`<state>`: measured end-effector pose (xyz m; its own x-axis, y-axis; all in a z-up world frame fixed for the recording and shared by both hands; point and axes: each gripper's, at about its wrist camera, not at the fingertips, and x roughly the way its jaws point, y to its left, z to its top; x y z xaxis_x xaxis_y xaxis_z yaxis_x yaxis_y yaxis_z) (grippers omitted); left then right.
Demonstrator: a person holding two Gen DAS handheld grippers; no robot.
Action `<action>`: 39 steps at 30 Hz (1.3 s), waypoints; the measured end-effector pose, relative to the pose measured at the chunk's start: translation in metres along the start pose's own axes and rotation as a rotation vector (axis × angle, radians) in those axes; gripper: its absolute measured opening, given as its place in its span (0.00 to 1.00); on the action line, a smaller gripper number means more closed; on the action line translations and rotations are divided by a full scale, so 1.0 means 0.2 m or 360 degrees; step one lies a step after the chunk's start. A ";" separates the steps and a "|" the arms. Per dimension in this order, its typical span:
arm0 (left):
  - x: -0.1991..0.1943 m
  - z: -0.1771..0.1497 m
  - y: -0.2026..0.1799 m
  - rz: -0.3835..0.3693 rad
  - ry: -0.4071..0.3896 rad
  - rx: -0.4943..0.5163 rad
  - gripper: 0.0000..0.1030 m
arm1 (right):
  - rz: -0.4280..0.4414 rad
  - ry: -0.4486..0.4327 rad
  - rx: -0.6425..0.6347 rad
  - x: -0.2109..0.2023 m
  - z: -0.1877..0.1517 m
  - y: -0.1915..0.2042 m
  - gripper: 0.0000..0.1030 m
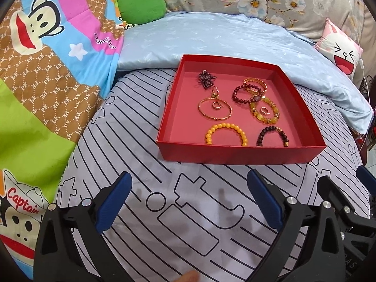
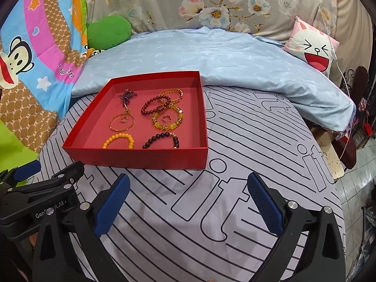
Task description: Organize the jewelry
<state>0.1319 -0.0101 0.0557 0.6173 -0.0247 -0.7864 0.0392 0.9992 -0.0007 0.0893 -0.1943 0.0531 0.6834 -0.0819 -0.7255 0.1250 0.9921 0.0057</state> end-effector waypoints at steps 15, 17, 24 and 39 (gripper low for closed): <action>0.01 -0.01 0.00 0.0018 -0.0001 0.0007 0.91 | -0.0002 0.0031 0.0020 0.02 -0.01 0.00 0.94; 0.01 -0.01 0.00 0.0019 -0.0004 0.0006 0.91 | 0.0000 0.0035 0.0021 0.02 -0.01 0.00 0.94; 0.01 -0.01 0.01 0.0025 -0.0010 0.0006 0.91 | -0.0001 0.0040 0.0021 0.03 -0.02 0.00 0.94; 0.01 -0.01 0.01 0.0031 -0.0013 0.0007 0.91 | -0.0001 0.0041 0.0021 0.03 -0.01 0.00 0.94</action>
<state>0.1318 -0.0079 0.0528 0.6245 -0.0056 -0.7810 0.0304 0.9994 0.0172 0.0911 -0.1946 0.0470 0.6647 -0.0801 -0.7428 0.1350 0.9907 0.0140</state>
